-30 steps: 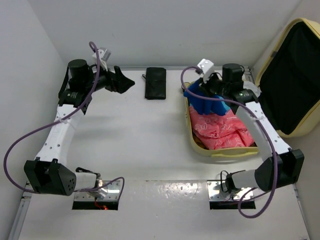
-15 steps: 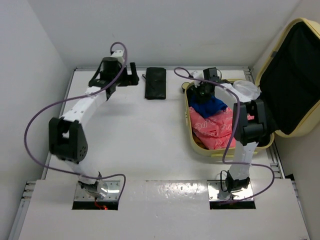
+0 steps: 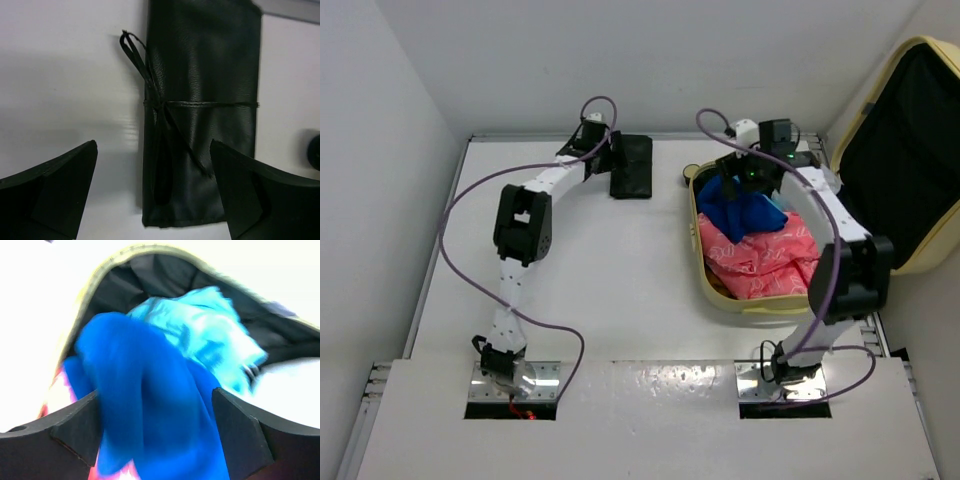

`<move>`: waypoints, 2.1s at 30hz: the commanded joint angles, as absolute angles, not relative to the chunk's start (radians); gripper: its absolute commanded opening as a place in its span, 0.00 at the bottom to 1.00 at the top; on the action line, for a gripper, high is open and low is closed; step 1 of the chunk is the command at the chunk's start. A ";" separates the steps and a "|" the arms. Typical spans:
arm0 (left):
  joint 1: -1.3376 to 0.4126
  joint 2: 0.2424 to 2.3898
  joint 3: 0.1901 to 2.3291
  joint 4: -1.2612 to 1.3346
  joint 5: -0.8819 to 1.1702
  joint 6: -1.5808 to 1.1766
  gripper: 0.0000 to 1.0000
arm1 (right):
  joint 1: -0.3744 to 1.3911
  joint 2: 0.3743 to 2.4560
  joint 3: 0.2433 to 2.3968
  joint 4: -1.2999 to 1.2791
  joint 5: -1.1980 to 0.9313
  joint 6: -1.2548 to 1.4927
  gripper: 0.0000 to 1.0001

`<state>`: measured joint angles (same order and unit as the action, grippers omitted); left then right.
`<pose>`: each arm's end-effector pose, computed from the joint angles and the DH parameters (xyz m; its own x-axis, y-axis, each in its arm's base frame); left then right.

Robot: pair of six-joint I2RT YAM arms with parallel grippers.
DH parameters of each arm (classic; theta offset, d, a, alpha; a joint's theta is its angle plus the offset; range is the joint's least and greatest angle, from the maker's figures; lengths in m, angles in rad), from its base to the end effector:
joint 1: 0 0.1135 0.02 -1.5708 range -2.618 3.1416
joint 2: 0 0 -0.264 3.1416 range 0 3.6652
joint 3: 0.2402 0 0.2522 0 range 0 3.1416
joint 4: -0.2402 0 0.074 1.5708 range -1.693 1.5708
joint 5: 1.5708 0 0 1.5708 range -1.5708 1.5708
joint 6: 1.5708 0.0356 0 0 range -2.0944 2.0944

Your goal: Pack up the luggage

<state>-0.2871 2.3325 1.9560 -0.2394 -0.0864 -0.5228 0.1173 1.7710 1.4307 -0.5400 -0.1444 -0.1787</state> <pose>0.5201 -0.1504 0.2070 -0.5872 -0.3453 -0.7321 -0.0907 0.9268 -0.3644 0.3897 0.0511 0.2628 -0.7167 -0.2616 -0.6465 -0.3396 0.9406 -0.0040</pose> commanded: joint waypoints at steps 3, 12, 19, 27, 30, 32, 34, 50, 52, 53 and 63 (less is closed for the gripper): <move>-0.342 2.465 2.089 -0.244 -0.152 -0.551 1.00 | 0.103 1.549 1.473 -0.646 -0.206 -0.147 0.85; -0.402 2.534 2.118 -0.244 -0.212 -0.500 0.56 | 0.098 1.411 1.508 -0.704 -0.235 -0.098 0.87; -0.393 2.474 2.007 -0.253 -0.190 -0.465 0.00 | 0.091 1.322 1.454 -0.698 -0.219 -0.097 0.87; -0.414 1.963 1.605 0.073 -0.042 -0.385 0.00 | -0.029 1.061 1.194 -0.551 -0.207 0.049 0.87; -0.466 1.836 1.643 0.026 0.038 -0.360 0.00 | -0.044 0.985 1.189 -0.520 -0.170 0.031 0.88; -0.501 1.798 1.675 -0.047 0.131 -0.388 0.00 | -0.046 0.965 1.207 -0.529 -0.115 0.022 0.88; -0.535 1.776 1.686 -0.072 0.166 -0.409 0.00 | -0.046 0.947 1.253 -0.529 -0.065 0.009 0.88; -0.871 2.117 1.870 -0.071 0.190 -0.554 0.00 | -0.043 1.150 1.784 -0.534 0.321 -0.447 0.94; -0.881 2.206 1.909 -0.098 0.190 -0.554 0.12 | -0.045 1.170 1.810 -0.522 0.360 -0.506 0.97; -0.881 2.230 1.922 -0.112 0.199 -0.554 0.26 | -0.043 1.186 1.828 -0.514 0.371 -0.547 0.97; -0.835 2.060 1.910 -0.126 0.158 -0.428 0.85 | -0.067 1.314 1.747 -0.175 0.508 -0.965 0.99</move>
<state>-0.8730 2.2234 1.8946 -0.1490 0.1825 -0.4988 -0.0463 1.2648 1.7393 -0.3305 0.4442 -0.7918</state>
